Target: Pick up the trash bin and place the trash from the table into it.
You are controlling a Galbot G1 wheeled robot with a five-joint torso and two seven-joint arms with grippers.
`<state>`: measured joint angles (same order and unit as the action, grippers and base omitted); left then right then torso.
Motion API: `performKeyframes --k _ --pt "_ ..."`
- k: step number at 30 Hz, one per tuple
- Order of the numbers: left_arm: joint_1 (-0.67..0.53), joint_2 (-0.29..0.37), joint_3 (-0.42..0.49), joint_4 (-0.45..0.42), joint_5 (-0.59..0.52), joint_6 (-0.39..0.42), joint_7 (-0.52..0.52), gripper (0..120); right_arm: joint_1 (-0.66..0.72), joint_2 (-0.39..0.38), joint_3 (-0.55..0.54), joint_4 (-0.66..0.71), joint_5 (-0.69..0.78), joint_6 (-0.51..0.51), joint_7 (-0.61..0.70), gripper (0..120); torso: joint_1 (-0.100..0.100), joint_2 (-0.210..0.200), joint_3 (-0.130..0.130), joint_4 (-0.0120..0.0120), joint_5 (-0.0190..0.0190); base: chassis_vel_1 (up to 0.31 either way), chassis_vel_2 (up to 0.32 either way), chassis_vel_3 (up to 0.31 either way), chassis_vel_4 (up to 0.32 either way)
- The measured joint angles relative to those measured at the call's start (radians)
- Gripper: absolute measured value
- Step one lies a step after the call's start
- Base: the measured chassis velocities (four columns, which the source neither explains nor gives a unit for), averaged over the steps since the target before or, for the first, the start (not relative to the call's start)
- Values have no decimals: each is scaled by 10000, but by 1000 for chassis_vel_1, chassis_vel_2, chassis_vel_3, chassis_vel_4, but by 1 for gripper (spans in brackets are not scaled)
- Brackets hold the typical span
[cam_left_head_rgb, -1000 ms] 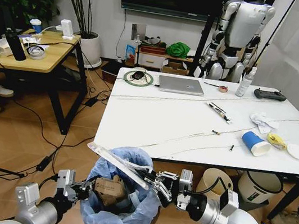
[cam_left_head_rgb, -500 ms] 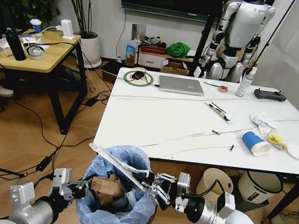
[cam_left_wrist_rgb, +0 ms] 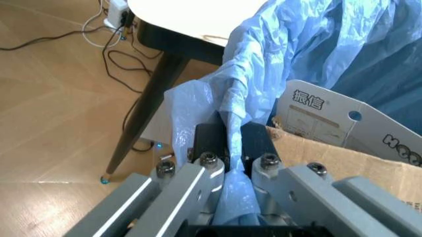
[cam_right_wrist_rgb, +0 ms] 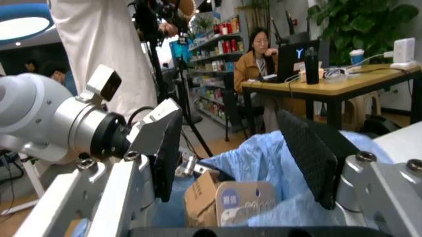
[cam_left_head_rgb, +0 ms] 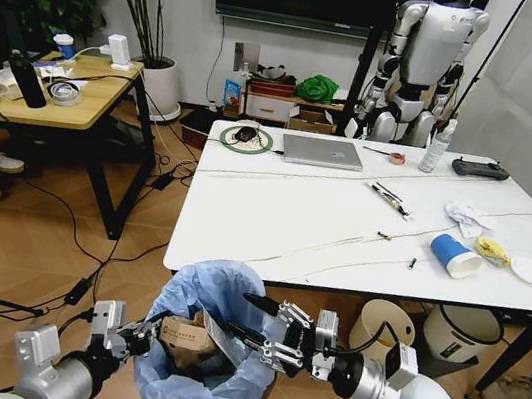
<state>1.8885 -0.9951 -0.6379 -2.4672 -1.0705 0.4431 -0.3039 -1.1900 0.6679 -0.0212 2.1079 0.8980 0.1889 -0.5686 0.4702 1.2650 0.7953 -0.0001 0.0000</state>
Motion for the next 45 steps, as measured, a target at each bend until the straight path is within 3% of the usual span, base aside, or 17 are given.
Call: performKeyframes --k 2,7,9,14,19,29,35,45 --pt "-7 -17 9 1 40 0 11 0 20 70 147 7 30 12 49 59 0 0 0 0 -1 0 0 0 0" --pt "-38 -108 262 118 283 -6 93 0 18 612 1916 -80 576 -172 475 81 0 0 0 3 0 0 0 0 0" --pt "-57 -109 283 133 293 -11 100 0 -38 666 2225 -155 588 -215 527 84 0 0 0 3 -3 0 0 0 0" --pt "-231 13 319 269 307 -72 200 0 -560 1338 4487 -1210 238 -314 1758 100 0 0 0 -1 2 0 0 0 0" --pt "-337 12 268 394 370 -148 317 0 -846 2097 5869 -1802 -536 -440 2631 100 1 0 0 -1 0 0 0 0 0" --pt "-437 -228 543 668 815 -317 502 0 -2173 3374 6929 -2136 -2642 -273 3557 100 0 0 0 2 0 0 0 0 0" --pt "-478 -369 864 803 1330 -460 720 0 -3957 4676 7952 -2252 -3474 441 2554 100 0 0 -1 1 -1 0 0 0 0" --pt "-443 -478 1022 867 1660 -626 944 0 -5105 6011 8443 -2125 -3614 821 1697 100 -1 1 -1 0 -2 0 0 0 0"
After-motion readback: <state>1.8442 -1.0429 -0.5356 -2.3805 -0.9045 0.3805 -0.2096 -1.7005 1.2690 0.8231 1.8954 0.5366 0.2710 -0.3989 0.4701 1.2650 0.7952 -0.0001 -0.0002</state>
